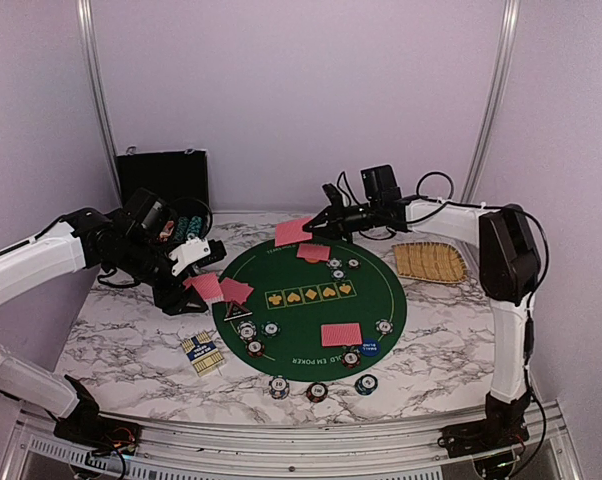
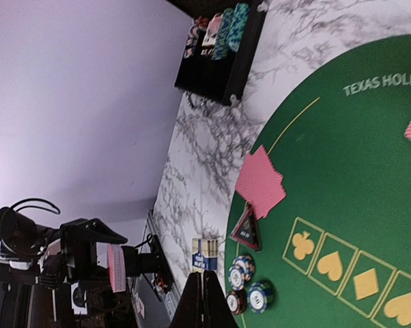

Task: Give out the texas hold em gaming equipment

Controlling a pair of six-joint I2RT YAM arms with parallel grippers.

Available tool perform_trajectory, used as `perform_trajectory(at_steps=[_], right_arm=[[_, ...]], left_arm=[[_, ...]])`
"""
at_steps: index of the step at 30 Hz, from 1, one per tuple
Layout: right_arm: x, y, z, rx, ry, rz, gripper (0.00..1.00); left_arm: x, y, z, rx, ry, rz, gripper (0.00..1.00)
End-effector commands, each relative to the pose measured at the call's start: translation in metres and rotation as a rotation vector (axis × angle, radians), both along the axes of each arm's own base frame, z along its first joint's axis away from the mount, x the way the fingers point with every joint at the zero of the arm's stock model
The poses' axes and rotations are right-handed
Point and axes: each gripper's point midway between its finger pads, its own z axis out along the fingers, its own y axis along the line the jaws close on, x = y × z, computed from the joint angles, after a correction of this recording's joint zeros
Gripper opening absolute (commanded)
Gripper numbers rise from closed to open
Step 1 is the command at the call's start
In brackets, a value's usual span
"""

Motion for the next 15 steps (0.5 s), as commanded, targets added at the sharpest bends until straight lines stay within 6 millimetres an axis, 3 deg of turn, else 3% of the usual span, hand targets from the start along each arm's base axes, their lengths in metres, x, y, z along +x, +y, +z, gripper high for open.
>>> perform_trajectory(at_steps=[1,8,15], right_arm=[[0.049,-0.023,-0.03,-0.086,-0.026,-0.109,0.0],[0.105,-0.049,-0.048,-0.153,-0.063,-0.231,0.0],[0.127,-0.056,-0.075,-0.194,-0.052,-0.28,0.0]], left_arm=[[0.002,0.001,0.01,-0.023,-0.033,0.003,0.0],[0.002,0.001,0.01,-0.028,-0.026,0.007,0.0],[0.003,0.001,0.01,-0.031,-0.025,0.01,0.0]])
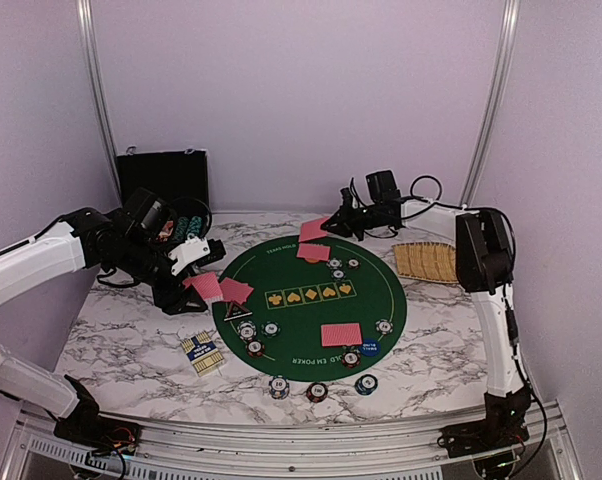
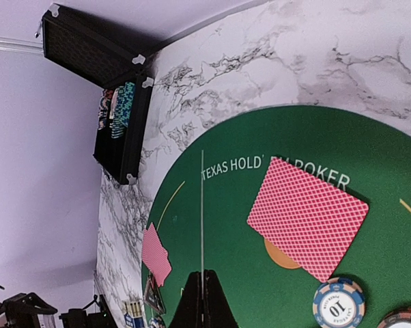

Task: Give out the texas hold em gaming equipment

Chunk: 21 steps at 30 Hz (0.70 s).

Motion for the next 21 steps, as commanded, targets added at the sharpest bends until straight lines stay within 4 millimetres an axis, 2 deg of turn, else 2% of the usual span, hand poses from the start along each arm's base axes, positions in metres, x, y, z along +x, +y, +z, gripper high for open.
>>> perform_trajectory(at_steps=[1,5,21], right_arm=[[0.017,-0.005,-0.006,-0.03,-0.023,-0.03,0.0],[0.021,-0.01,-0.02,-0.061,-0.009,-0.054,0.0],[0.024,-0.028,-0.048,-0.148,0.024,-0.095,0.03]], left_arm=[[0.002,-0.001,0.01,-0.031,-0.022,0.005,0.0],[0.001,-0.001,0.01,-0.034,-0.02,0.006,0.0],[0.0,-0.002,0.01,-0.038,-0.014,0.005,0.0]])
